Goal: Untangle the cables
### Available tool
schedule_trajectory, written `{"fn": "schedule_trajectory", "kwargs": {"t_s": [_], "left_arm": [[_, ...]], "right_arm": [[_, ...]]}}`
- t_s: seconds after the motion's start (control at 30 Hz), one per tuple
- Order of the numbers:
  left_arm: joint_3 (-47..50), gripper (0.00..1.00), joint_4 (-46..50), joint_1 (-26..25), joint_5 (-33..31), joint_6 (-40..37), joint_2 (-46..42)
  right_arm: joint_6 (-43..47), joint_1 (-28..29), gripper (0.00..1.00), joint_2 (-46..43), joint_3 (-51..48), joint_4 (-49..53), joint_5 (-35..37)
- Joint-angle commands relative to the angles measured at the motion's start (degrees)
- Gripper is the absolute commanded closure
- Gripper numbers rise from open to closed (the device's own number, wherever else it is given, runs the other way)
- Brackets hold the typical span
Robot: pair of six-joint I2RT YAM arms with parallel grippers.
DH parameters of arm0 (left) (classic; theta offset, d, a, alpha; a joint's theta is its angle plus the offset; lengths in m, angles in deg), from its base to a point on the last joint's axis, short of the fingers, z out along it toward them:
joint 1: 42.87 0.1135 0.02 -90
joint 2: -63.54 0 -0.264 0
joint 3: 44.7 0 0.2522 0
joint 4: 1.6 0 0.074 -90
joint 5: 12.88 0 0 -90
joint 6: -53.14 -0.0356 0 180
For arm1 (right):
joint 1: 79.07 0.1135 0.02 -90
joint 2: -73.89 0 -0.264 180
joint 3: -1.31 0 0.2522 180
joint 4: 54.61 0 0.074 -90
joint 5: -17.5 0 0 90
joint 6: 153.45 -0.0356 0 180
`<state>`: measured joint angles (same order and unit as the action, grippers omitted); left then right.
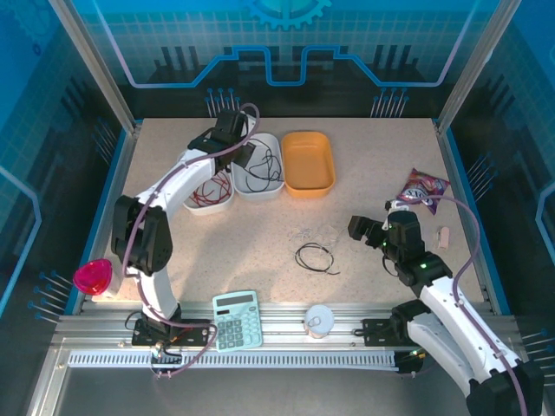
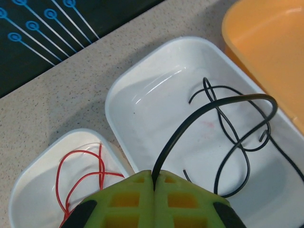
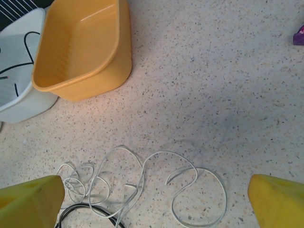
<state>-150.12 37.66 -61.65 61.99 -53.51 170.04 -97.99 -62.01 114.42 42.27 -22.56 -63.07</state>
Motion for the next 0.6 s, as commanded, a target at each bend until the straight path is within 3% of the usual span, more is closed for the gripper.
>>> {"fn": "schedule_trajectory", "kwargs": {"t_s": [0.0,0.57], "left_arm": [[-2.72,1.00,1.42,1.25,1.43,-5.96,3.01],[-10.43,0.99,-9.76,3.00,5.18,-11.72,16.67]], "right_arm": [[-1.03,-0.93,0.00,0.83,2.50,1.53,-1.02],[-2.20,-0.96,0.00,1.43,4.30,4.50,-0.03]]}}
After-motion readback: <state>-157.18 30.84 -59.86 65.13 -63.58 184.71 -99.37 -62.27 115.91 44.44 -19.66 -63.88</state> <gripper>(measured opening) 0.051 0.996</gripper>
